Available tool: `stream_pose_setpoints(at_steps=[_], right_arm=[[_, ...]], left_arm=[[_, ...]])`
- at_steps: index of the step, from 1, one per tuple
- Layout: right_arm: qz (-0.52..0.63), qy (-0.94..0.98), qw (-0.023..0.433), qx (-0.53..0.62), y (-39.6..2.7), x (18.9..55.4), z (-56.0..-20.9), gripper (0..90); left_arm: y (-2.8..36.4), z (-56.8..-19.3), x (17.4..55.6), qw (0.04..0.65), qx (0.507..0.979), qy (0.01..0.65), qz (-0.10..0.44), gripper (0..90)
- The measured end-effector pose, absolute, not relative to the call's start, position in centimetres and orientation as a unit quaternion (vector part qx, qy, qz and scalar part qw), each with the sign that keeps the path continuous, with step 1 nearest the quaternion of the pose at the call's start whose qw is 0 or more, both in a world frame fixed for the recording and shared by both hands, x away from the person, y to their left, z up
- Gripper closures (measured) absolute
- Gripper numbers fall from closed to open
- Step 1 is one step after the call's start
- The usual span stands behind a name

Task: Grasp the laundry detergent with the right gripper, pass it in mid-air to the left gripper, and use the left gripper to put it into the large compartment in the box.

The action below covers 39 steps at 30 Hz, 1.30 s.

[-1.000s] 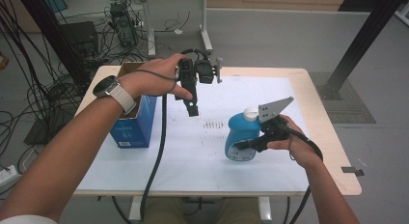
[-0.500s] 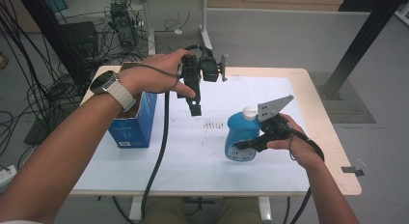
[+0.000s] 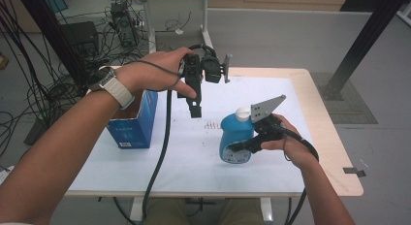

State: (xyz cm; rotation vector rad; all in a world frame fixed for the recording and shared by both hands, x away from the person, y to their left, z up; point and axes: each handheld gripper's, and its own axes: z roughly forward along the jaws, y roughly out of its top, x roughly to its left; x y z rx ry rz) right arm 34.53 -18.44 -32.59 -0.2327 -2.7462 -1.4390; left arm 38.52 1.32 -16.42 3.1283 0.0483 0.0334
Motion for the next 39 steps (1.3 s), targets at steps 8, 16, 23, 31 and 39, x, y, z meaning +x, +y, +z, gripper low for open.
stream_pose_setpoints(at_steps=[8,16,23,31,39], right_arm=[[-0.461,-0.885,0.02,-0.064,-17.3,34.6,-32.5,44.1],[-0.462,-0.886,0.003,-0.047,-16.3,34.7,-31.9,44.2],[-0.461,-0.887,-0.01,-0.036,-15.5,35.0,-31.5,44.2],[-0.456,-0.889,-0.022,-0.035,-15.1,35.3,-31.2,44.2],[-0.448,-0.893,-0.025,-0.037,-14.5,35.7,-31.3,44.2]], left_arm=[[0.8,-15.9,38.0,0.015,1.0,0.003,0.01,6.6],[0.3,-15.7,37.2,0.013,1.0,-0.01,0.014,7.0],[0.1,-15.4,36.9,0.013,1.0,-0.012,0.015,7.1],[-0.1,-15.1,36.7,0.008,1.0,-0.014,0.015,7.0],[0.0,-14.7,36.4,0.019,1.0,-0.012,0.015,6.1]])
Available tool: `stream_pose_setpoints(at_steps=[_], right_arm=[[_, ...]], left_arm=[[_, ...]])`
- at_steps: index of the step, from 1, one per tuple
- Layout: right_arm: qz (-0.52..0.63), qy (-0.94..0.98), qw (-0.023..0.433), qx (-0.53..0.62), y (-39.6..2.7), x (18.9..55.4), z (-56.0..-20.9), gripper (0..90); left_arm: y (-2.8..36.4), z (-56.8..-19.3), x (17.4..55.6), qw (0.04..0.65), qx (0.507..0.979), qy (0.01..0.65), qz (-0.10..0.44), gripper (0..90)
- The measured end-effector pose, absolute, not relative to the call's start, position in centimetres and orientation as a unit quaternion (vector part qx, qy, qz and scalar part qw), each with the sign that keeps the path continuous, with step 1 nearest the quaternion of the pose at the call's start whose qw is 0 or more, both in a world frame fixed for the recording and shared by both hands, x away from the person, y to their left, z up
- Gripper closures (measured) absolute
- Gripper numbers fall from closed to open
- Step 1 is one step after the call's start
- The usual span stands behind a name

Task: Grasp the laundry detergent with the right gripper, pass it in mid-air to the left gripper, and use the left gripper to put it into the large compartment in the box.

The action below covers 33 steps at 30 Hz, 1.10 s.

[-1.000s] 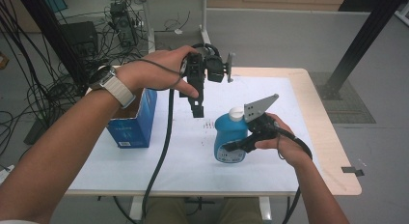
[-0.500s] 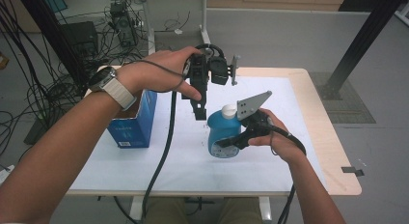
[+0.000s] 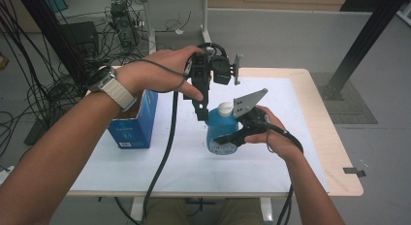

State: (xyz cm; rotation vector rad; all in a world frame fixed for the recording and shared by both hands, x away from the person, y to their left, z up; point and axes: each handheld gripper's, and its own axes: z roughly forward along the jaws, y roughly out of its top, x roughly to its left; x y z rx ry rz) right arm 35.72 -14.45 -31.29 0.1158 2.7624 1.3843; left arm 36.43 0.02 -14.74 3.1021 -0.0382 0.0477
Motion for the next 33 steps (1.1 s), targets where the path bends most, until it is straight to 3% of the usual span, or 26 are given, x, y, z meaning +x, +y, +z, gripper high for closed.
stream_pose_setpoints(at_steps=[33], right_arm=[[0.449,0.893,0.013,0.034,-12.8,36.0,-30.9,44.4]], left_arm=[[-1.8,-15.4,36.5,0.019,1.0,-0.01,0.007,6.3]])
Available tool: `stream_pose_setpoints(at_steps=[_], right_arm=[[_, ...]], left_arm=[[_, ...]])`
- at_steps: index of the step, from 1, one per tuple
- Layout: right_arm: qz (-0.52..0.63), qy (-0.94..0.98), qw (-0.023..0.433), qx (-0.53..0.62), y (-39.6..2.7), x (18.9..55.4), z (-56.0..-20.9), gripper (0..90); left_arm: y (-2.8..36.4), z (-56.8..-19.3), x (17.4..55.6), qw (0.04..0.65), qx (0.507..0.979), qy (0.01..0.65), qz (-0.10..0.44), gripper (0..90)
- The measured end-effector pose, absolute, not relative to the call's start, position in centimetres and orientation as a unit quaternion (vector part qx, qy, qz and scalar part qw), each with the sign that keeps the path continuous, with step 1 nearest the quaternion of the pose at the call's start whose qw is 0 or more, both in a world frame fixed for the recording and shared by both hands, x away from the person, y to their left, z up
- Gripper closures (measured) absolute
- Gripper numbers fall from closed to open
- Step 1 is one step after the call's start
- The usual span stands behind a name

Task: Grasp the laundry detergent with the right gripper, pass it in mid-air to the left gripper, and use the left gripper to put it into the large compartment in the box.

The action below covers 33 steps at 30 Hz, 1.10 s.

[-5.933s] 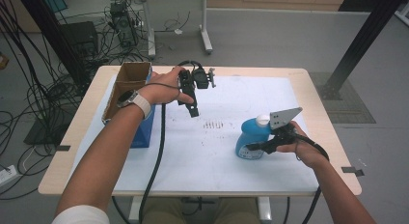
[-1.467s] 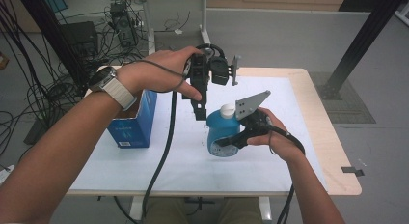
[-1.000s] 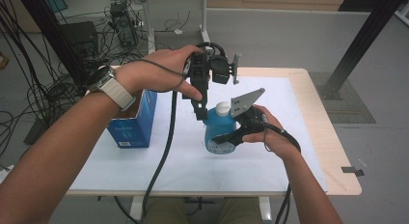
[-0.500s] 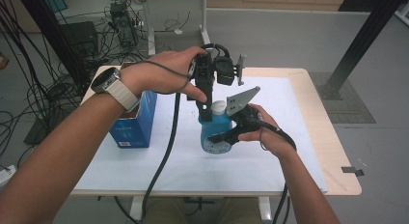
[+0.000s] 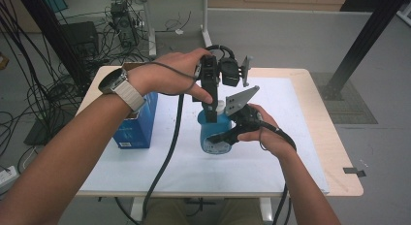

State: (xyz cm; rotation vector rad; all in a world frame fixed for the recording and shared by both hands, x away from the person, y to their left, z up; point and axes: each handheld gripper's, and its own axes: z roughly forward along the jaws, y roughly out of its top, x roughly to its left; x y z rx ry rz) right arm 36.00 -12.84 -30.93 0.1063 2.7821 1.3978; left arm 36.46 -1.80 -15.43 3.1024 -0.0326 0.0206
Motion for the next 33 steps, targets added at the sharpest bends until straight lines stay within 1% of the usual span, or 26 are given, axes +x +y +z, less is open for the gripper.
stream_pose_setpoints(at_steps=[14,33], right_arm=[[0.449,0.893,0.011,0.033,-12.88,36.01,-30.97,44.3],[0.453,0.89,0.011,0.039,-13.21,36.11,-31.0,44.2]], left_arm=[[-2.32,-15.87,36.54,0.02,1.0,-0.011,0.005,6.7],[-1.94,-15.93,36.78,0.035,0.999,-0.004,0.005,7.1]])
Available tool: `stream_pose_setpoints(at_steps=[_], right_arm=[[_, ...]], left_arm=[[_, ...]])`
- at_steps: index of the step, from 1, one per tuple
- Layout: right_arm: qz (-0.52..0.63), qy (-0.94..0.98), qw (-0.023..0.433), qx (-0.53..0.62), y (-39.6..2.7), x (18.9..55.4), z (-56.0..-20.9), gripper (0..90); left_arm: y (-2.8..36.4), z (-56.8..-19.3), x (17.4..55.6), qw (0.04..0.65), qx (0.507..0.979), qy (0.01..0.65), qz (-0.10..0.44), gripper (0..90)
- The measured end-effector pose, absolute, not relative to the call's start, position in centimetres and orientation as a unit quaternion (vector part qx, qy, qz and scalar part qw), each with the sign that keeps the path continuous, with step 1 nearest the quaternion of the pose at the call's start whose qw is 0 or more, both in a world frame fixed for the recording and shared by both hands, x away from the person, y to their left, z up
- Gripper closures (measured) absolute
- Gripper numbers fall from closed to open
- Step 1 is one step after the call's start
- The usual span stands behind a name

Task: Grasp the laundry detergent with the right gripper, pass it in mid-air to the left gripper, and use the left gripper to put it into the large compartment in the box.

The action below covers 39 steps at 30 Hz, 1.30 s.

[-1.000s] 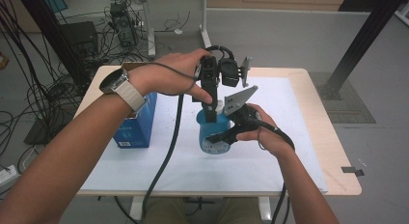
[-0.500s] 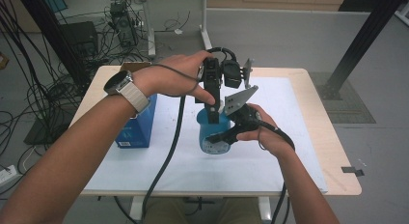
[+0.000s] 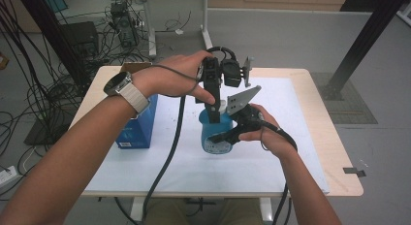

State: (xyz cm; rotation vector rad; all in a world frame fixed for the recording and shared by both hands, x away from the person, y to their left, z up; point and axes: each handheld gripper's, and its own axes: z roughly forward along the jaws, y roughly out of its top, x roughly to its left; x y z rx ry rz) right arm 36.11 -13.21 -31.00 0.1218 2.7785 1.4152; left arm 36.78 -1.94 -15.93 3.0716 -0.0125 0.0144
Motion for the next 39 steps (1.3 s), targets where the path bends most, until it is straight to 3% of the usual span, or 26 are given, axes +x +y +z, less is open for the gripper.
stream_pose_setpoints(at_steps=[39], right_arm=[[0.453,0.89,0.005,0.043,-13.4,36.09,-30.98,44.2]], left_arm=[[-1.73,-16.05,36.7,0.037,0.999,-0.003,0.008,7.2]])
